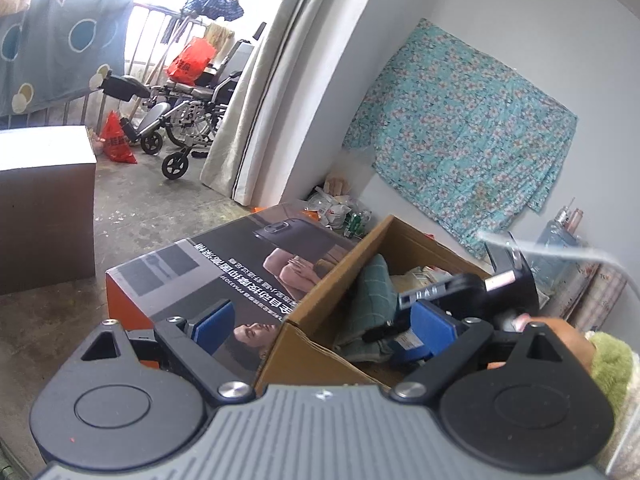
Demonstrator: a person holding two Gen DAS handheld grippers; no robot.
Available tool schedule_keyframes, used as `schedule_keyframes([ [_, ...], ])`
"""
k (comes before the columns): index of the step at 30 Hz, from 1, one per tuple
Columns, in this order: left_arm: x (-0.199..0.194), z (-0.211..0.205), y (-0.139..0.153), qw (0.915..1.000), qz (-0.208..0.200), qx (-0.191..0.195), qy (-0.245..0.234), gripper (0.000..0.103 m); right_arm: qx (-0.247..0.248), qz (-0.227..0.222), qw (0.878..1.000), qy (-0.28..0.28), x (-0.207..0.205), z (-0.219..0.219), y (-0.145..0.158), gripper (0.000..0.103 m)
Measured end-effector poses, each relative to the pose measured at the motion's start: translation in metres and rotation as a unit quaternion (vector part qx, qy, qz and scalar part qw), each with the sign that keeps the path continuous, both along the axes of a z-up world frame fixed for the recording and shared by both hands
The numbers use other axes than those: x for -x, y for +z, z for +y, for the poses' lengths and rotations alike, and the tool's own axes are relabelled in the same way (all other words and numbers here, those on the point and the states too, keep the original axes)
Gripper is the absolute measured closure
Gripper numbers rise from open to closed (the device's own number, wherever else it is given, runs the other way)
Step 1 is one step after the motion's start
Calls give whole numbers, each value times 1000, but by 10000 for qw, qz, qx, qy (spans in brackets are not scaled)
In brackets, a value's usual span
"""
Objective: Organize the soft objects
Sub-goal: 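Move both grippers out of the box back toward the pile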
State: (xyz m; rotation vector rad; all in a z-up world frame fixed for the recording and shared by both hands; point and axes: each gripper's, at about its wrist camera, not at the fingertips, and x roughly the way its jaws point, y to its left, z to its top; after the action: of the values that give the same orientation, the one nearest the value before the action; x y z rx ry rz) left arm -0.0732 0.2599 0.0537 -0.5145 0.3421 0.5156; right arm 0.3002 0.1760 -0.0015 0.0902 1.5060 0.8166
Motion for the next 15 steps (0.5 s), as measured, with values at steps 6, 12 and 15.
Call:
schedule_keyframes([
  [6, 11, -30, 12, 9990, -155, -233, -353, 5, -649, 35, 9977, 211, 27, -44, 59, 35],
  [12, 14, -76, 22, 9864, -471, -386, -1529, 1, -1326, -1355, 9818, 71, 85, -158, 170, 12],
  [15, 8, -105, 21, 9687, -575, -325, -2394, 0, -1133, -2473, 9615, -391, 129, -229, 212, 1],
])
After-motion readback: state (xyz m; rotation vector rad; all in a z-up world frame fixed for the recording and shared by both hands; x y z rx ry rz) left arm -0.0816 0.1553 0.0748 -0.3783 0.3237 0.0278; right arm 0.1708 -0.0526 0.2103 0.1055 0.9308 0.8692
